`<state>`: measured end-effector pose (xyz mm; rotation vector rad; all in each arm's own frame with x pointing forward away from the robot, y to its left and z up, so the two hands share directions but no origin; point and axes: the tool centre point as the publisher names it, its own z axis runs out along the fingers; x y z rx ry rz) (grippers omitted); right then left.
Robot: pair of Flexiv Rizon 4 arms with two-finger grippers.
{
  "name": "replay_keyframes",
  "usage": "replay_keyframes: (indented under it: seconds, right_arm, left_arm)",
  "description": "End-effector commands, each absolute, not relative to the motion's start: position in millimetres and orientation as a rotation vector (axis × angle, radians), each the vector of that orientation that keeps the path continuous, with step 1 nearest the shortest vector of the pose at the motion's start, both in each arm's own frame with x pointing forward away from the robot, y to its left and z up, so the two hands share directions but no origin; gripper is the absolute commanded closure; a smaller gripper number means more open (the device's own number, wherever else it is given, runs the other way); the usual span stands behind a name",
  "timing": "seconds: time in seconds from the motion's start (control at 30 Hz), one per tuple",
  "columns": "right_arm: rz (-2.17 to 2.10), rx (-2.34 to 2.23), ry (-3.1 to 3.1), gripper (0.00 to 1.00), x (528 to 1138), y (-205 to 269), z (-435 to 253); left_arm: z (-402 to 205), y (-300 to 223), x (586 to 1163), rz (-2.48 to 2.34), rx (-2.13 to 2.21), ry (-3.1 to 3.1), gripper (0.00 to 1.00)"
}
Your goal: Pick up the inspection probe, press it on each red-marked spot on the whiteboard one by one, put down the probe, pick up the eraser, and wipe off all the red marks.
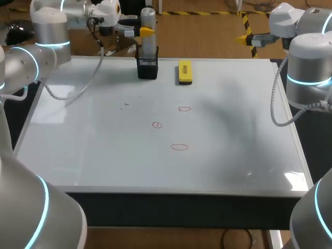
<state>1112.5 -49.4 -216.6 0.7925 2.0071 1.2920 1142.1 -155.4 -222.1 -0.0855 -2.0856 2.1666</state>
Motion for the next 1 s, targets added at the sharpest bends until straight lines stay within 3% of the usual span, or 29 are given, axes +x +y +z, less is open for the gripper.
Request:
replay_keyframes:
  seconds: [0.03,1.0]
  right_arm:
    - [1.292,0.792,2.008,0.0,1112.9,-49.5,-216.8]
    - [1.292,0.792,2.008,0.0,1112.9,-49.5,-216.8]
  left_arm:
    - [-205.6,-153.2,1130.0,2.165,-0.013,-2.176,1.0]
    - [-174.4,-76.8,1079.9,2.365,0.118,-2.205,1.0]
